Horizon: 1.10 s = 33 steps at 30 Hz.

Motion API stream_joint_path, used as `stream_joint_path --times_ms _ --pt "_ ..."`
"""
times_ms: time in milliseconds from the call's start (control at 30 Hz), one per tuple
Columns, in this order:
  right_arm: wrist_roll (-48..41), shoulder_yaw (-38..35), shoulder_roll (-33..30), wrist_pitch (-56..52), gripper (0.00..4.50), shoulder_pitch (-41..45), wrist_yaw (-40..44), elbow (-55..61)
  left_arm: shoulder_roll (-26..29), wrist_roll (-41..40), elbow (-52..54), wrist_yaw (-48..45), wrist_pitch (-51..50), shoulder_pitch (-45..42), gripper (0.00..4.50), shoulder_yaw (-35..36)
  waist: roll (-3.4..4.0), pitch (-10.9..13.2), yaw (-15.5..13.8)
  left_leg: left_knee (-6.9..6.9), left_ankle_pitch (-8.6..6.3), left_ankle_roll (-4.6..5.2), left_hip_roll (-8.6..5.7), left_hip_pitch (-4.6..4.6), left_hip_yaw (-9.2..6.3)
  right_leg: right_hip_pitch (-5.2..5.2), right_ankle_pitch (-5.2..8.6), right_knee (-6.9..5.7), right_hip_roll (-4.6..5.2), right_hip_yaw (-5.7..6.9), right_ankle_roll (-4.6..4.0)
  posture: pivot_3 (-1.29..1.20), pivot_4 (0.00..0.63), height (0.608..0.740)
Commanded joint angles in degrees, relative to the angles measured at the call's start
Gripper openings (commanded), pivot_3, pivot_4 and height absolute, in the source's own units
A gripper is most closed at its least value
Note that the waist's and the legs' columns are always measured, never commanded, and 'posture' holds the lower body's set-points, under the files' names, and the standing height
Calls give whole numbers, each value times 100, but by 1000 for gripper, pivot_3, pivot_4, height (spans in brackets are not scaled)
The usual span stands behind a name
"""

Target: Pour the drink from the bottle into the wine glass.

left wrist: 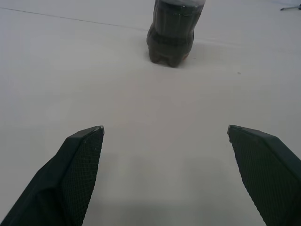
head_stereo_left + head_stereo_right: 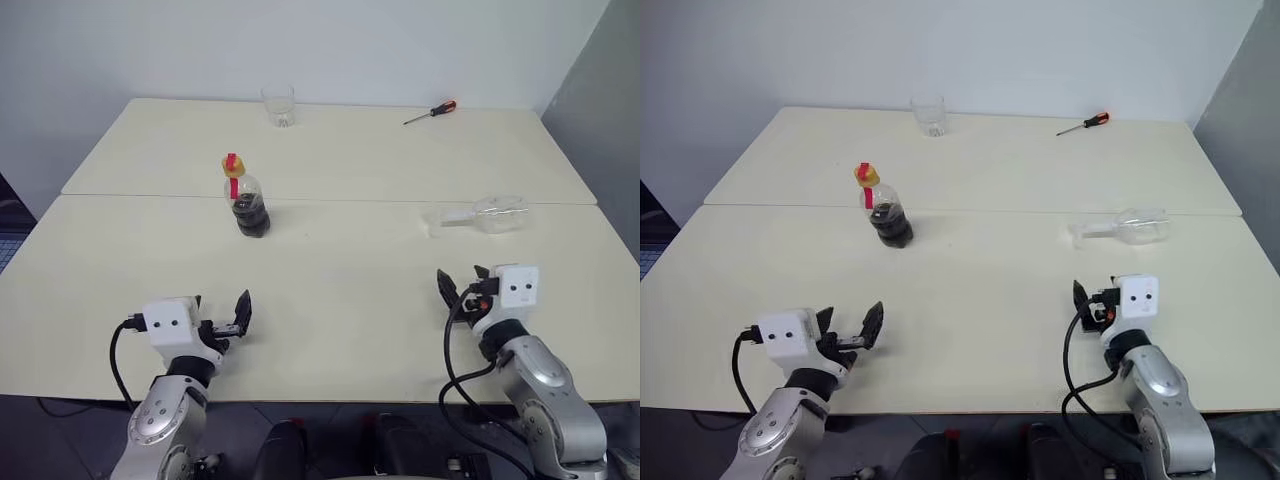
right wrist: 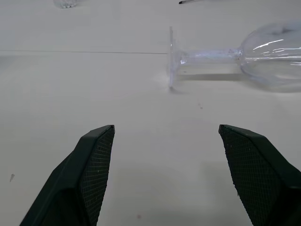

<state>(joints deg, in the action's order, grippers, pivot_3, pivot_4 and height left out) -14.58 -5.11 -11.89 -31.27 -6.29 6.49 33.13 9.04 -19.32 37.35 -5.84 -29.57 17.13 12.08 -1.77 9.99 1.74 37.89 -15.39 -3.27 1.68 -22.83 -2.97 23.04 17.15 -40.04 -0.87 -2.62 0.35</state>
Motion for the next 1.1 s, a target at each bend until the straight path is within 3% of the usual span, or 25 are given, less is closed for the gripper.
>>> stream_joint_path --times_ms 33,867,1000,1100 --pt "32 -107 30 90 3793 -16 -69 262 124 -78 25 -91 -69 -55 4488 76 0 0 0 0 0 0 0 0 0 0 0 0 0 0 0 0 150 740" --pt "-59 -125 -69 27 3793 75 29 300 122 54 76 -33 -53 -91 4488 -78 1 -2 -1 0 0 0 0 0 -1 -1 0 0 0 1 -1 0 150 740" --pt "-92 -15 -243 124 3793 168 339 254 221 312 -17 -77 38 -119 4488 -293 1 -2 0 0 0 0 -1 1 -1 -1 0 0 0 1 -1 0 150 740" --pt "-386 79 -554 184 3793 311 1010 270 255 520 -244 -90 128 -376 4488 -539 3 -2 -1 1 0 0 -2 2 -1 -3 -1 0 0 2 -1 0 150 740"
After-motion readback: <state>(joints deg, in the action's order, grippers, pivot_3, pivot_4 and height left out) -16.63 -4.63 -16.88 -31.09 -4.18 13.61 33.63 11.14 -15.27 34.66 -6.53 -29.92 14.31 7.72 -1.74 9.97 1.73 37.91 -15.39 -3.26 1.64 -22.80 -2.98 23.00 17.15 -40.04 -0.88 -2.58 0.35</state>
